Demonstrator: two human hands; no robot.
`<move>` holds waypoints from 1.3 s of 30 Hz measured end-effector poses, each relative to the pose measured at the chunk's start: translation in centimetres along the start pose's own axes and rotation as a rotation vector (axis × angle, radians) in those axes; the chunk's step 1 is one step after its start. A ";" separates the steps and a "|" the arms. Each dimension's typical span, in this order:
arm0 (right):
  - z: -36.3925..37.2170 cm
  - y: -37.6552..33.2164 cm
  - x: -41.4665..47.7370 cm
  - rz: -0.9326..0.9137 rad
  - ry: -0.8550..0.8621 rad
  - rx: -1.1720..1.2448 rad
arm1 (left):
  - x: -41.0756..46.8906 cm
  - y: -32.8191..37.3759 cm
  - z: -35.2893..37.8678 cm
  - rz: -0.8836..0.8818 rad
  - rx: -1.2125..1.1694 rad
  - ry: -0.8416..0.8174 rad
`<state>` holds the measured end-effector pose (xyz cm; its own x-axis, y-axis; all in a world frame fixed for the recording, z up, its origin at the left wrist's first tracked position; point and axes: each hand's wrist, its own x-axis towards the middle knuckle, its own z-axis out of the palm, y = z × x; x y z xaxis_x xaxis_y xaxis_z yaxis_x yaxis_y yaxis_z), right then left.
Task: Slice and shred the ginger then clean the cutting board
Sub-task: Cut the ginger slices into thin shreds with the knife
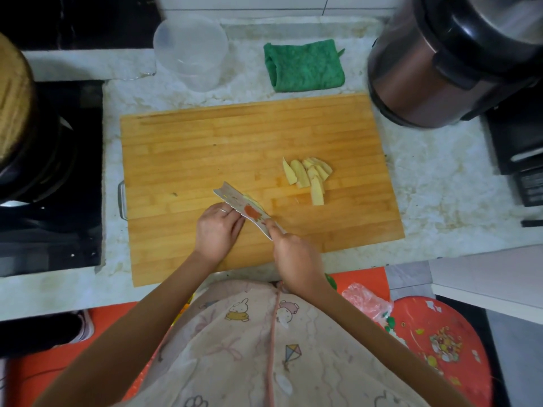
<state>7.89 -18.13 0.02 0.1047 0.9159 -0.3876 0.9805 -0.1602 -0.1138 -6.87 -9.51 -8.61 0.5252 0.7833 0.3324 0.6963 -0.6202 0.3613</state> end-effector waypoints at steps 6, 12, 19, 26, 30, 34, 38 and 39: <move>-0.1 0.2 -0.1 -0.022 0.024 0.080 | 0.0 -0.2 0.1 -0.011 0.023 -0.032; 0.2 0.1 0.1 -0.006 -0.025 0.097 | 0.1 0.0 -0.1 -0.008 0.004 -0.016; -0.1 0.3 -0.2 -0.048 -0.003 0.031 | 0.2 -0.1 -0.1 -0.003 0.029 -0.025; 0.2 0.0 -0.3 -0.037 -0.046 0.096 | 0.1 -0.2 0.0 0.003 0.047 -0.033; 0.3 -0.3 -0.4 0.024 -0.041 0.033 | 0.2 -0.1 0.0 0.002 0.033 -0.031; 1.1 0.0 0.1 -0.042 -0.040 0.051 | 0.0 -0.2 0.2 -0.012 0.034 -0.029; 0.4 -1.2 1.1 0.034 0.067 0.027 | 0.0 -0.3 0.2 -0.015 0.020 -0.021; 0.8 -1.1 1.2 0.028 0.110 0.049 | 0.0 -0.2 0.1 -0.011 0.016 -0.015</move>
<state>6.76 -17.16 -1.05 0.1523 0.9452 -0.2889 0.9680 -0.2017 -0.1495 -6.93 -9.38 -8.81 0.5247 0.7905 0.3158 0.7095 -0.6111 0.3509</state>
